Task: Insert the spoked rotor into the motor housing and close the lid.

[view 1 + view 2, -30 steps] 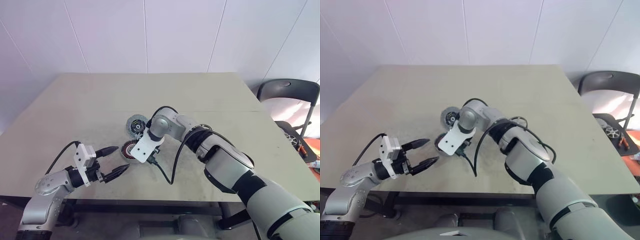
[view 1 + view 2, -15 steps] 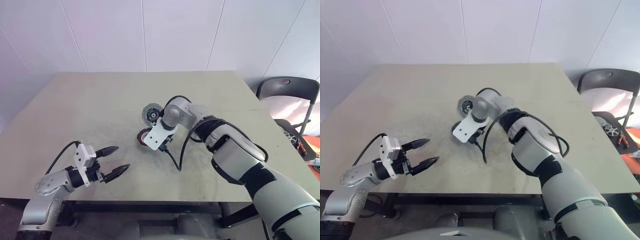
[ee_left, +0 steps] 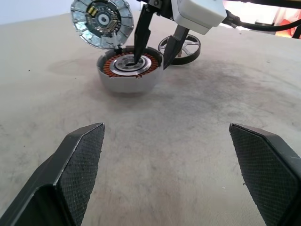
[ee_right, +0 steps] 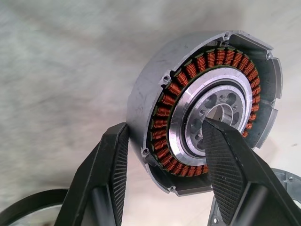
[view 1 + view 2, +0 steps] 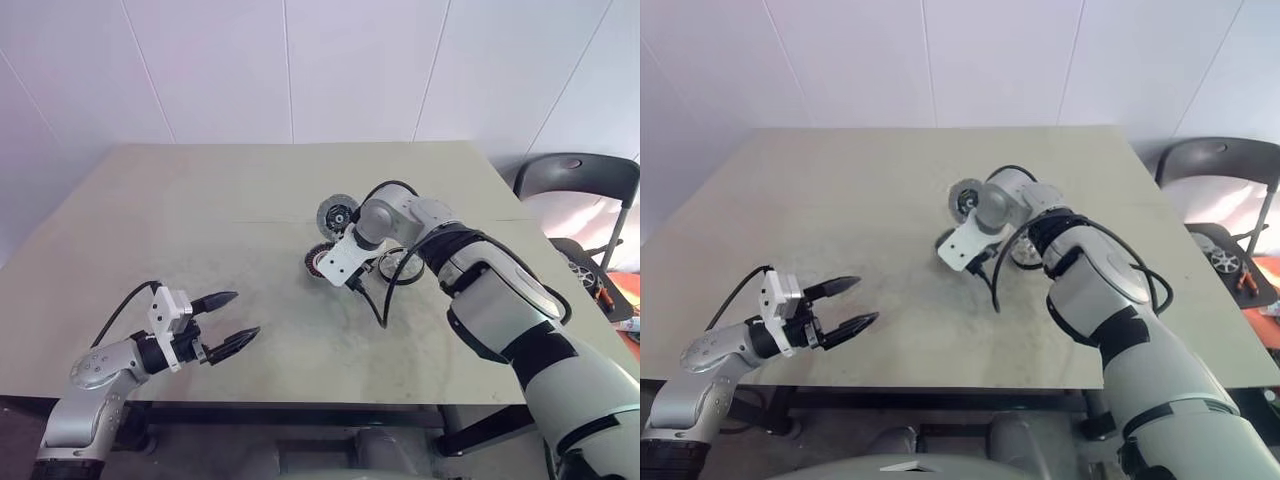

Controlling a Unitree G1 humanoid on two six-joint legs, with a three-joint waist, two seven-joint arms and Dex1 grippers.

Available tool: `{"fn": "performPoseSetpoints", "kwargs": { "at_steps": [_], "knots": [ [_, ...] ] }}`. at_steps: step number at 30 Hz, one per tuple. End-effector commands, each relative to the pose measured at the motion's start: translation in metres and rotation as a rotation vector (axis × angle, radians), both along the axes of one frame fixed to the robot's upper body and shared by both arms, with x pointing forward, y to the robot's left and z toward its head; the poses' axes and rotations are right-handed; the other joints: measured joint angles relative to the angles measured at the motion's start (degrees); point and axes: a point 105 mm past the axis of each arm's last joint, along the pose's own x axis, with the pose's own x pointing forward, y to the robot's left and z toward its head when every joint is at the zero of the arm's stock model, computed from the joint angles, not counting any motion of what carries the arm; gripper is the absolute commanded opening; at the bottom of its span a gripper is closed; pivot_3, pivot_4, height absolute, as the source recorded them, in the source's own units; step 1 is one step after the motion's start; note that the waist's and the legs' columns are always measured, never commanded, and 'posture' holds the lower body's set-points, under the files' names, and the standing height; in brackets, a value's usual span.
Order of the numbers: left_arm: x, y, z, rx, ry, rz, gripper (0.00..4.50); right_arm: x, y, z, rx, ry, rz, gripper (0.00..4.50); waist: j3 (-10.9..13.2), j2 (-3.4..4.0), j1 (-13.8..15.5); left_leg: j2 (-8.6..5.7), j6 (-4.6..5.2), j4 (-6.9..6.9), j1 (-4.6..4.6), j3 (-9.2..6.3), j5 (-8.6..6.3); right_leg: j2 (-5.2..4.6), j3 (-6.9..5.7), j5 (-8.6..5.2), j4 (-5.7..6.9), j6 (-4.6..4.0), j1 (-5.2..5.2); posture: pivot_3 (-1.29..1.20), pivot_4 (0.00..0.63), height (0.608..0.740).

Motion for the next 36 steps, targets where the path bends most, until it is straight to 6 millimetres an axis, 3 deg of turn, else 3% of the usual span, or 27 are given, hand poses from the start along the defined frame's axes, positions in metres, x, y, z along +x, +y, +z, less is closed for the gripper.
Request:
{"fn": "performPoseSetpoints", "kwargs": {
  "at_steps": [1,6,13,25,29,32,36],
  "knots": [
    [0.002,0.001,0.009,-0.017,-0.029,-0.003,4.5,-0.001,0.015,0.011,0.078,-0.01,0.031,2.01,0.0,0.02,-0.2,0.0,0.0,0.0,0.0,0.0,0.0,0.0,0.0,0.0,0.01,0.0,0.0,0.0,0.0,0.74],
    [0.001,0.001,0.008,-0.017,-0.028,-0.001,4.5,-0.005,0.023,0.009,0.102,0.005,0.042,2.01,0.0,0.02,-0.7,0.01,0.0,-0.01,0.14,0.0,0.0,0.02,0.01,0.0,0.06,0.0,0.08,0.0,0.0,0.74],
    [0.001,0.002,0.009,-0.011,-0.026,0.003,4.5,-0.03,0.041,0.007,0.174,0.144,0.122,2.01,0.0,0.01,-1.5,0.01,0.0,-0.02,0.33,-0.01,0.0,0.01,0.01,0.0,0.05,0.01,0.25,0.0,0.0,0.74],
    [0.001,0.002,0.009,-0.008,-0.028,-0.002,4.5,-0.033,0.035,-0.001,0.142,0.138,0.118,2.01,0.0,0.01,-1.4,0.01,0.0,-0.02,0.39,-0.02,0.0,0.01,0.01,-0.01,0.1,0.01,0.29,0.0,0.0,0.74],
    [0.002,0.003,0.01,-0.01,-0.03,-0.002,4.5,-0.034,0.033,-0.004,0.14,0.154,0.107,3.34,0.0,0.01,-1.3,0.01,0.0,-0.02,0.4,-0.02,0.0,0.01,0.01,-0.01,0.09,0.0,0.3,0.0,0.0,0.74],
    [0.003,0.003,0.011,-0.01,-0.032,0.0,4.5,-0.031,0.04,0.005,0.198,0.137,0.096,4.48,0.0,0.01,-1.3,0.01,0.0,0.0,0.39,-0.01,0.0,0.01,0.02,-0.01,0.09,0.0,0.3,0.0,0.0,0.74],
    [0.004,0.003,0.011,-0.01,-0.031,0.003,4.5,-0.054,0.048,0.034,0.344,0.389,0.051,4.48,0.0,0.0,-1.3,0.01,0.0,0.0,0.4,-0.03,0.0,0.01,0.01,-0.01,0.1,0.01,0.31,0.0,0.0,0.74]
  ]
}}
